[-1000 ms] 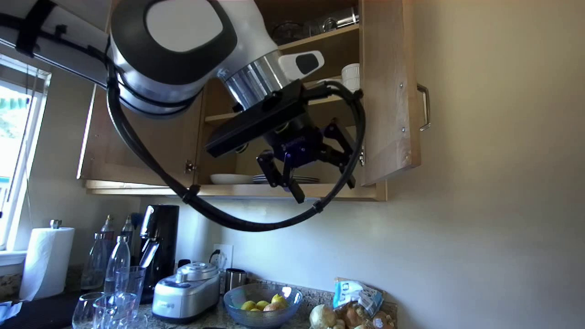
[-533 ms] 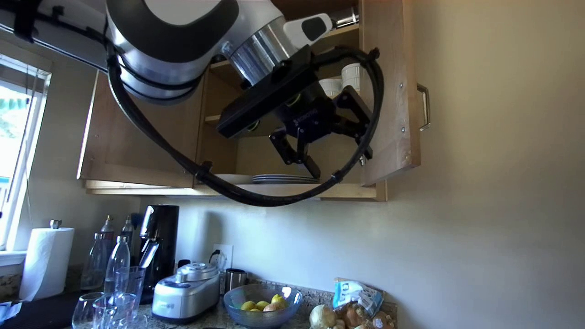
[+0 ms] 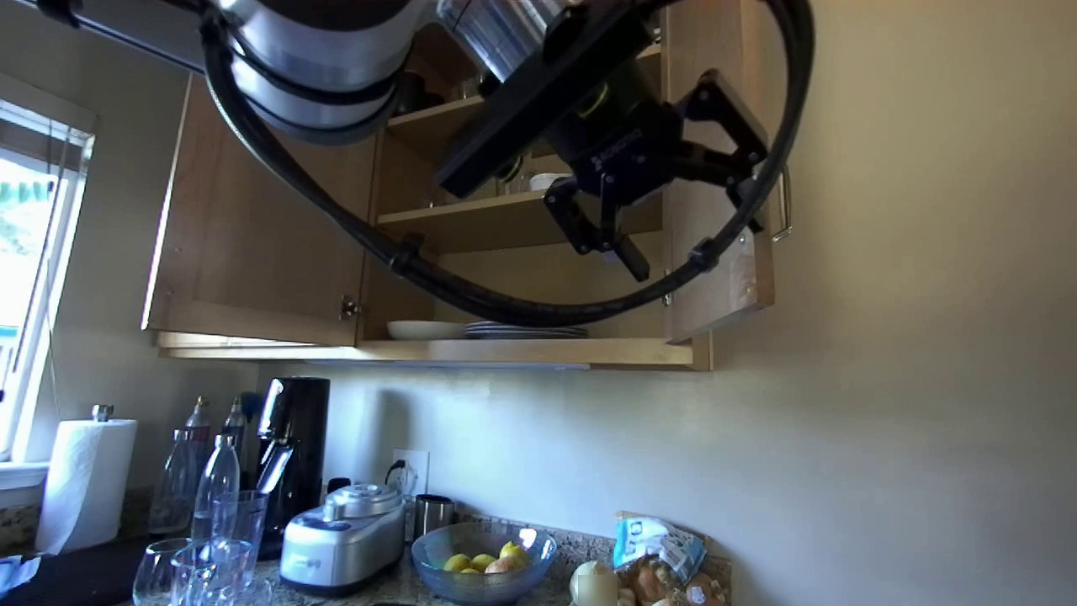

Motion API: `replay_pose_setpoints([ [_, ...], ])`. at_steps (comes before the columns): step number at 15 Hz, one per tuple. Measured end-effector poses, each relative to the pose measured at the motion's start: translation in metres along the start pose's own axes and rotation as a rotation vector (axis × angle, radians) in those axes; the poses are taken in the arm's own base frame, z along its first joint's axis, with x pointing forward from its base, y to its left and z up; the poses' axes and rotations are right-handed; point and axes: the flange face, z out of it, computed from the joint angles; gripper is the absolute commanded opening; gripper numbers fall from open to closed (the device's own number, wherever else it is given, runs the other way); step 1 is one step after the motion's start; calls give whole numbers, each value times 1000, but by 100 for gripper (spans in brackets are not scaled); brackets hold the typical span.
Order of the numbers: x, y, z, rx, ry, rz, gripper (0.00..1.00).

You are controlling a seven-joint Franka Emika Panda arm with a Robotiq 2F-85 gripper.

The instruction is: Close the cupboard

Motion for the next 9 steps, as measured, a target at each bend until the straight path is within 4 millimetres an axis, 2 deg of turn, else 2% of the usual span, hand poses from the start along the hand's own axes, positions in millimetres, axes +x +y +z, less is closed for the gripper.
replay_pose_setpoints([
  [5,2,29,7,16,9,33,100],
  [9,10,39,21,57,28,22,100],
])
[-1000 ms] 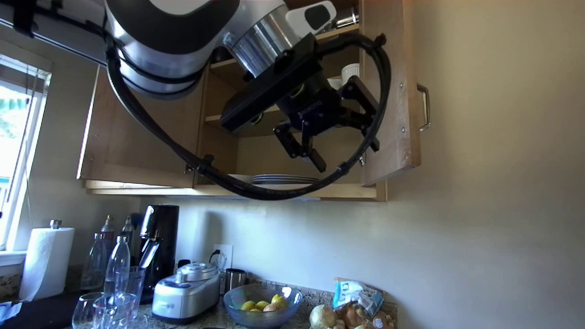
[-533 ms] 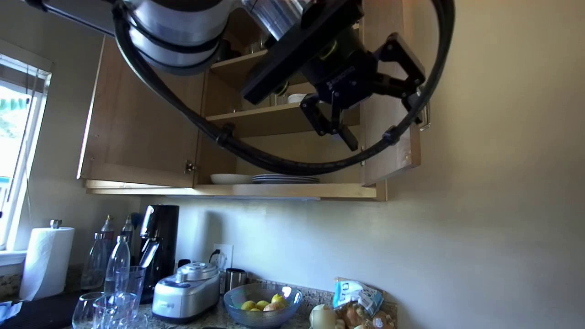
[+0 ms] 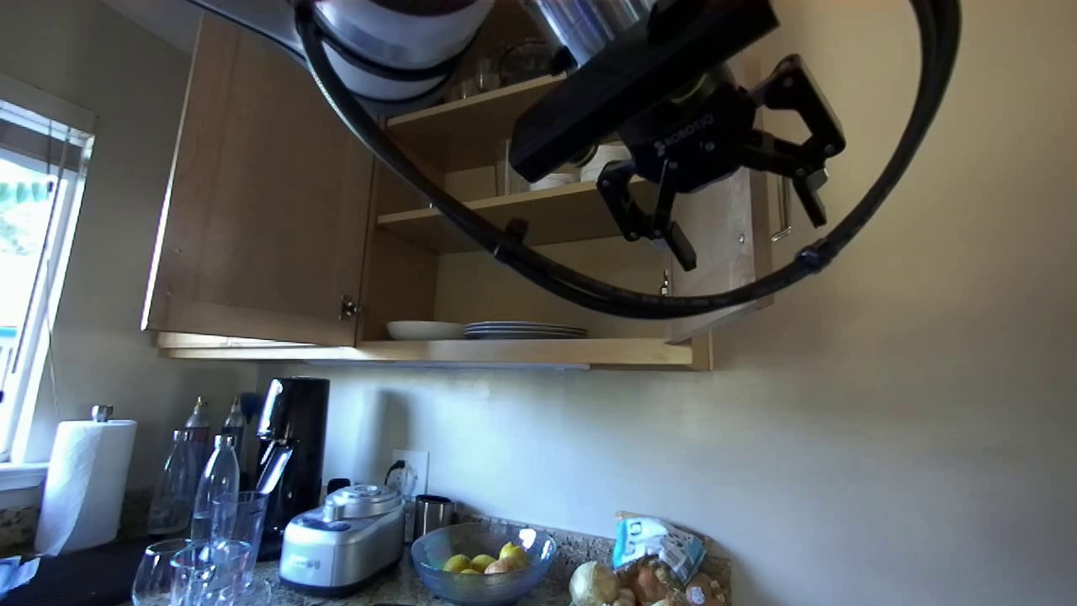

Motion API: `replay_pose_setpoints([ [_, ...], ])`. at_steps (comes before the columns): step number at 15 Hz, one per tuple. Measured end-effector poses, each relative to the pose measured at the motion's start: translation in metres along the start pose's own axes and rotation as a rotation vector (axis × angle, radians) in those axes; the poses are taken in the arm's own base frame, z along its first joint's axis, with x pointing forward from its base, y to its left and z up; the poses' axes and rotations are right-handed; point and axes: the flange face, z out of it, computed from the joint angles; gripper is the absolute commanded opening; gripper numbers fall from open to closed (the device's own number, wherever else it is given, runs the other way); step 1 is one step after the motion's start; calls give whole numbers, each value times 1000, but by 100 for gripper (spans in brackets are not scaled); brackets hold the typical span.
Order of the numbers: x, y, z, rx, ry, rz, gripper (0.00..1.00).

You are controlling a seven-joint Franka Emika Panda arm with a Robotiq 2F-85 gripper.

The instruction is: Close the cupboard

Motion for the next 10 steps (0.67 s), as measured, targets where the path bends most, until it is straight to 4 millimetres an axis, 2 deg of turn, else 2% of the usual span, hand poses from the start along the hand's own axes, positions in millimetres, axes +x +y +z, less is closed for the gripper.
replay_pose_setpoints([
  [6,16,2,23,70,10,-19,100],
  [10,23,-9,38,138,-7,-36,100],
])
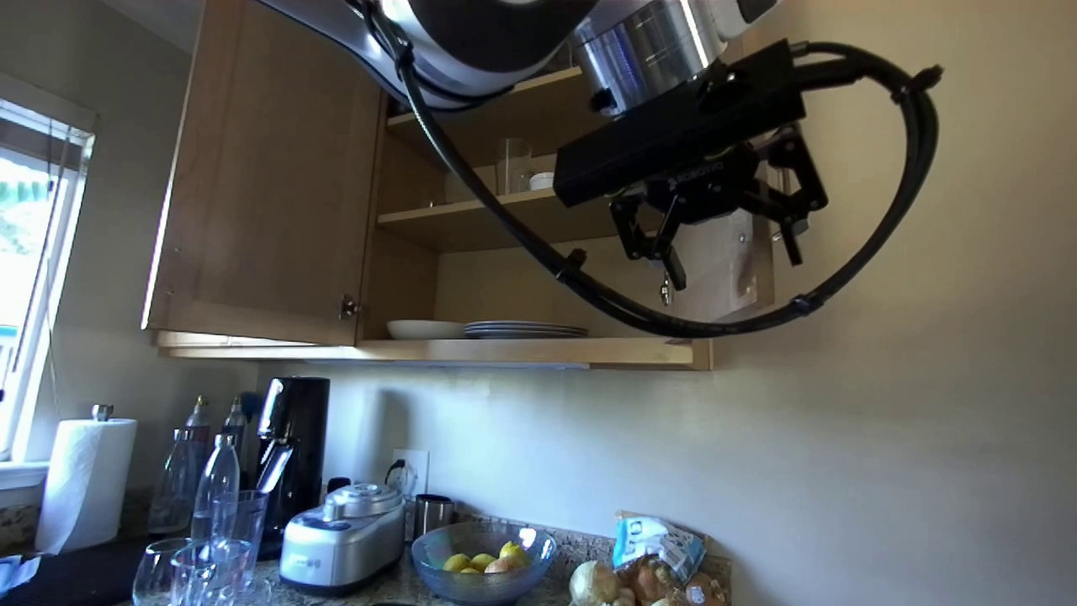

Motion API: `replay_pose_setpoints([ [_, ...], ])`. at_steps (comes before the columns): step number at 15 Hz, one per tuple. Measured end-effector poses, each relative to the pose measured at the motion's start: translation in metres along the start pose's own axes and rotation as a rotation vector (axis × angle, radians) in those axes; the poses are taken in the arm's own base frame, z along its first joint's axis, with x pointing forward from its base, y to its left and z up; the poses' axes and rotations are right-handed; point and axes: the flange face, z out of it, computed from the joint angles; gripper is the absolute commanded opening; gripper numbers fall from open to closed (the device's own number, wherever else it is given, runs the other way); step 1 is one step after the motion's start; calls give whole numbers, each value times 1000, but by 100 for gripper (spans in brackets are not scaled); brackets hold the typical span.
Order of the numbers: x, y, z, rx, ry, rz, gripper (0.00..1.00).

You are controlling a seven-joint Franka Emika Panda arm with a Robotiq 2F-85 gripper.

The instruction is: Close the cupboard

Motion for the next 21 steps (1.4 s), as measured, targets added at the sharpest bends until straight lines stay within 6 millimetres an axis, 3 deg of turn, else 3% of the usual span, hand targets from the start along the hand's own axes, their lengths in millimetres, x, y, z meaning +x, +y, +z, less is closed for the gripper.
replay_pose_setpoints([
  [6,8,-24,7,94,-40,-52,100],
  [10,5,-55,-16,185,-91,-138,100],
  [12,4,-88,-32,252,-110,-204,100],
  [17,4,-204,-62,441,-135,-385,100],
  [19,2,-243,-61,519,-131,-445,100],
  [21,-4,-271,-49,592,-146,-492,100],
])
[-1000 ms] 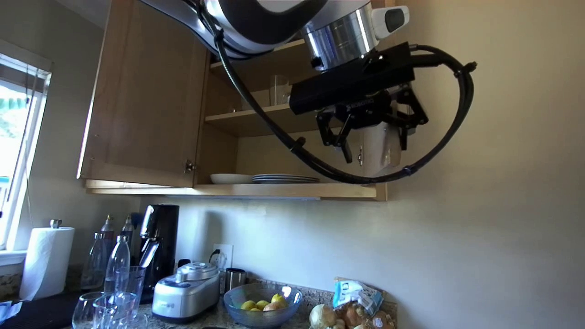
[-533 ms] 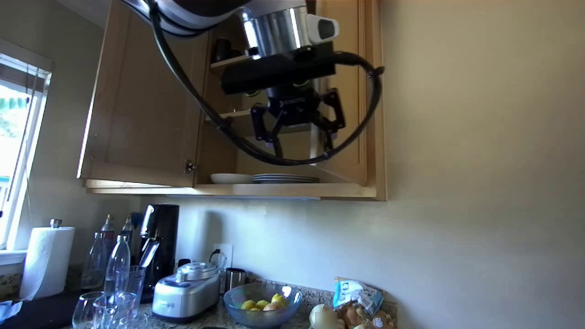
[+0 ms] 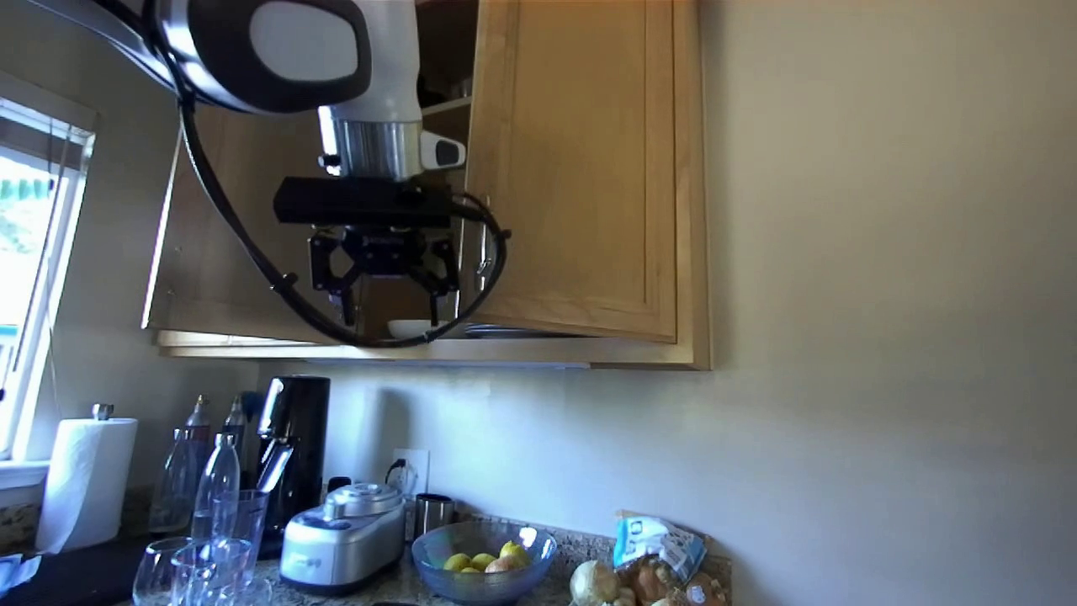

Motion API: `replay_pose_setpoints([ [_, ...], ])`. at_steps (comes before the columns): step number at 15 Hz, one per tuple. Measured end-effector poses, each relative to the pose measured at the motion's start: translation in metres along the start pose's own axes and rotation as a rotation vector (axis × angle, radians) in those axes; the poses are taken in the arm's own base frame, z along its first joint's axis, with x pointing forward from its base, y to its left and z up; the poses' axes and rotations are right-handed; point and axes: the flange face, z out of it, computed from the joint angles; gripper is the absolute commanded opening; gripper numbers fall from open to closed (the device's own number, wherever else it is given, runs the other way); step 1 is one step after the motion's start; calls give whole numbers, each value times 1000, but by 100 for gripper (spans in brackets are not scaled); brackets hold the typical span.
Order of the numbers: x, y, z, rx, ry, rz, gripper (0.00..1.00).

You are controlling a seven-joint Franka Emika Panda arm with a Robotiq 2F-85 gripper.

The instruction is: Close the cupboard

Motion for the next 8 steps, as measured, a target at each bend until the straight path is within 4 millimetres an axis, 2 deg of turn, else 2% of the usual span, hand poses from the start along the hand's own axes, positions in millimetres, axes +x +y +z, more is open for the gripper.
replay_pose_setpoints([
  [3,-5,-10,37,74,-47,-31,100],
  [8,-32,-14,94,144,-171,-1,100],
])
